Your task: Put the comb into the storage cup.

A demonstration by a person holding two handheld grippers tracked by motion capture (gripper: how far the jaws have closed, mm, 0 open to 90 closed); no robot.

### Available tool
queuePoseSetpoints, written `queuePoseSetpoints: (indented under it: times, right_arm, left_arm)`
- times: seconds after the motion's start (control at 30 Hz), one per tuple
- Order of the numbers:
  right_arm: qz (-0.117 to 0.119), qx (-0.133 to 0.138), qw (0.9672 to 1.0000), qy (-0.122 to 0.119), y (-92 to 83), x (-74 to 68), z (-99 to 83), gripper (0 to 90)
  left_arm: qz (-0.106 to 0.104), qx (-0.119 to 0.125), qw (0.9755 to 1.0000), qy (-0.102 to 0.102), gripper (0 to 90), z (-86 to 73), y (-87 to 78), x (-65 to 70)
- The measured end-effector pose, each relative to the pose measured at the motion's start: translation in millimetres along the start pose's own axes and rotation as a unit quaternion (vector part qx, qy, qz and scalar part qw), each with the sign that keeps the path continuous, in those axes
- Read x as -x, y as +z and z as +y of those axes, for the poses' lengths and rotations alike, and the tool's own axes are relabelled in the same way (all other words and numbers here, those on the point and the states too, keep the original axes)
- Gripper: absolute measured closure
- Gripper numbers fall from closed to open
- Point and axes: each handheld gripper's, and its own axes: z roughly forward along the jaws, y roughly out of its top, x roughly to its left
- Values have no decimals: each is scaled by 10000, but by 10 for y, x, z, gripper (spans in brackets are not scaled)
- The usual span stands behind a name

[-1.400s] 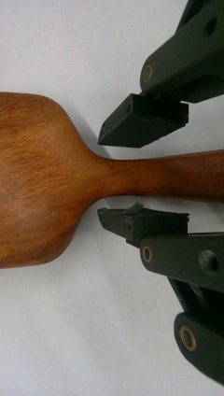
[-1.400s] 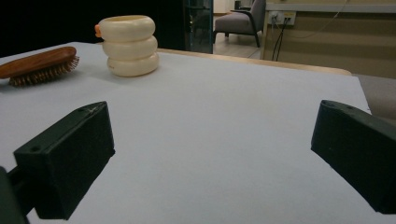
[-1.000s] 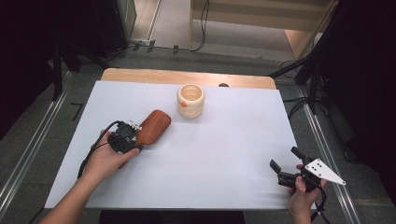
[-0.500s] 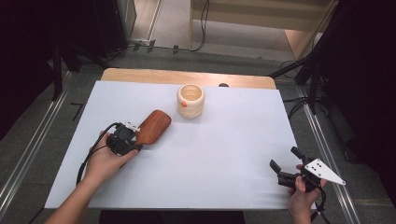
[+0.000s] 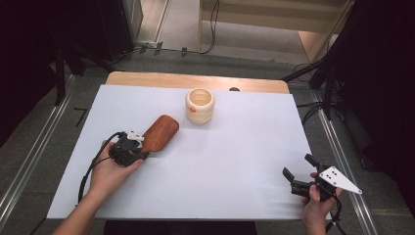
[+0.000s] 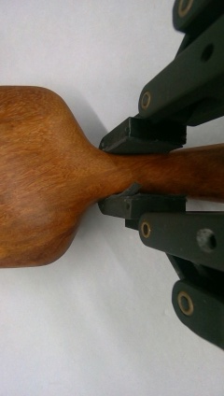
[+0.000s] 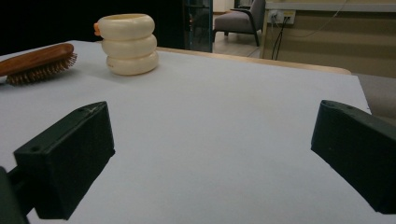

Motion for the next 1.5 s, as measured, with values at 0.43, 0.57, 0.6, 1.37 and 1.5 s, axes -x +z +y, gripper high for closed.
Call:
queuePoseSetpoints:
  times: [0.43, 0.57, 0.6, 1.37, 1.5]
  right_arm:
    - [4, -60, 10000, -23, -1, -13, 10, 0]
    - [15, -62, 10000, -4, -9, -12, 16, 0]
    - [7, -55, 10000, -10, -9, -10, 18, 0]
    - [158, -44, 9993, 333, -28, -153, 309, 0]
    - [211, -86, 9994, 261, -12, -196, 379, 0]
  left_arm:
    - [62, 451, 9990, -43, 728, -68, -66, 28]
    - [61, 608, 9981, -55, 727, -83, -97, 44]
    - [71, 660, 9978, -60, 727, -86, -104, 50]
    - [11, 2007, 9795, -194, 728, -106, -278, 291]
    - [10, 2142, 9767, -147, 728, -112, -286, 332]
